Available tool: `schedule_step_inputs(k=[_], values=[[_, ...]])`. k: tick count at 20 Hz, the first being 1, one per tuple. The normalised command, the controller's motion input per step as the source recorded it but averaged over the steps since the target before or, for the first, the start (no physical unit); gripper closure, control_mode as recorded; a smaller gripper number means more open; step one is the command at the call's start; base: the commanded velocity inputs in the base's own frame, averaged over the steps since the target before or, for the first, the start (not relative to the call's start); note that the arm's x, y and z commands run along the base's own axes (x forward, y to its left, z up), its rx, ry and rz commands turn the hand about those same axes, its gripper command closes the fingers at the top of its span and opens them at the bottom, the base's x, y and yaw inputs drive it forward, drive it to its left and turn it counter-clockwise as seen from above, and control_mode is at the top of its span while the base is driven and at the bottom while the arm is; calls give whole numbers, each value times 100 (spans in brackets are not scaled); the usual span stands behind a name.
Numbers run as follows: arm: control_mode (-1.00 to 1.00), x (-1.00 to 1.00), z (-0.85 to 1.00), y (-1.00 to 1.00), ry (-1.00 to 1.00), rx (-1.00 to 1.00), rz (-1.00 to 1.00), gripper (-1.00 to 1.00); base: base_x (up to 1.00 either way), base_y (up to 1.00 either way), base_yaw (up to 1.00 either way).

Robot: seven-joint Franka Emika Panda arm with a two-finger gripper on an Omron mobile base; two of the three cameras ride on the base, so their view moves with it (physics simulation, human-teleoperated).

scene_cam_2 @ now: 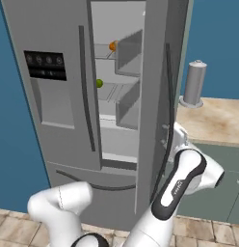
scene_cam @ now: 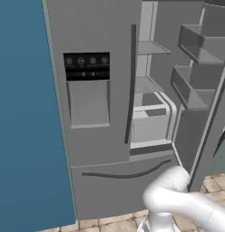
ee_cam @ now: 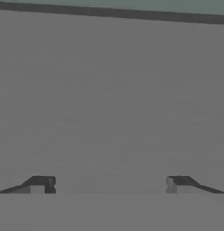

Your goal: Place the orange in the correct fridge rack based on whether it is a fruit or vegetable. Finally, close the fridge door.

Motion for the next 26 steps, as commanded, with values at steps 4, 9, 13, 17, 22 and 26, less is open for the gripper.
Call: schedule_step_inputs(k=[4, 9, 13, 17, 22, 26], values=[[-100, -4, 0, 100, 0, -12, 1, -100, 0, 0, 0], [-100, 8, 8, 91, 0, -5, 7, -100, 0, 0, 0], [-100, 24, 44, 45, -5, 0, 0, -100, 0, 0, 0], [-100, 35, 42, 54, -4, -3, -6, -100, 0, 0, 0], [-100, 36, 36, 39, 0, -6, -16, -100, 0, 0, 0], [-100, 20, 28, 21, 0, -7, -23, -100, 0, 0, 0]])
